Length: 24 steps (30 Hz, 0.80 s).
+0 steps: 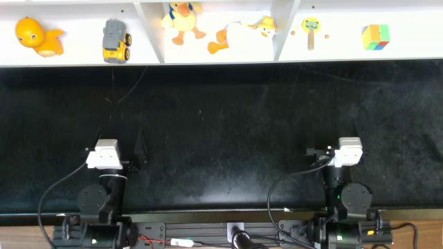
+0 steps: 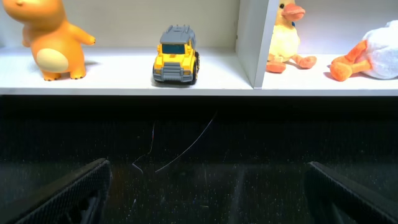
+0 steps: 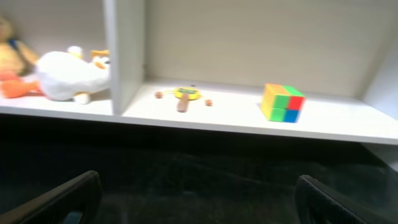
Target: Store Toys
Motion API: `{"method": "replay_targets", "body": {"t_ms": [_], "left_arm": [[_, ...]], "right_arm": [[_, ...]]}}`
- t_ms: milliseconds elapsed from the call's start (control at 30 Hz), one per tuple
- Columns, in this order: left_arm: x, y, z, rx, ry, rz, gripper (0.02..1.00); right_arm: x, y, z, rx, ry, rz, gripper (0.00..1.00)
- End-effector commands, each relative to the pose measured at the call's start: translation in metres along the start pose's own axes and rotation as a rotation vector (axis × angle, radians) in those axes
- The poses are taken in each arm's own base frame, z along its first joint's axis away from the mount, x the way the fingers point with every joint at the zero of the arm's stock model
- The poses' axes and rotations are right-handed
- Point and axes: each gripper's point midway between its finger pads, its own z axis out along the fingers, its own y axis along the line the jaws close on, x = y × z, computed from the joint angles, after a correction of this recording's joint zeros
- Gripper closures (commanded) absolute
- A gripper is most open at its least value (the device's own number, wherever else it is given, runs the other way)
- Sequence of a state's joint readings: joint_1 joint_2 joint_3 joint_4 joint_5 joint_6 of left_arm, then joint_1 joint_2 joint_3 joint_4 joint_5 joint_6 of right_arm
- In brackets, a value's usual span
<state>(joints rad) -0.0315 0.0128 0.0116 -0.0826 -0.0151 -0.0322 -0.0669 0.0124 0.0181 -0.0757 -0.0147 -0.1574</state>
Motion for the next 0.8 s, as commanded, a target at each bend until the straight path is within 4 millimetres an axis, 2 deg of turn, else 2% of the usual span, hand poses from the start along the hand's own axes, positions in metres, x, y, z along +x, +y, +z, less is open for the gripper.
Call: {"method": "replay_targets", "body": {"t_ms": [33,800], "left_arm": [[0.0000,-0.0016,-0.0003,0.009,-0.005,-0.022,0.023],[0.0000,-0.0016,-0.0003,0.009,-0.005,-0.022,0.023]], "right_arm": [[0.0045,-0.0037,0.0002,0.024,0.004,0.000,0.005],[0.0056,-0.0022,0.0004,0.018,0.009,0.000,0.005]]}}
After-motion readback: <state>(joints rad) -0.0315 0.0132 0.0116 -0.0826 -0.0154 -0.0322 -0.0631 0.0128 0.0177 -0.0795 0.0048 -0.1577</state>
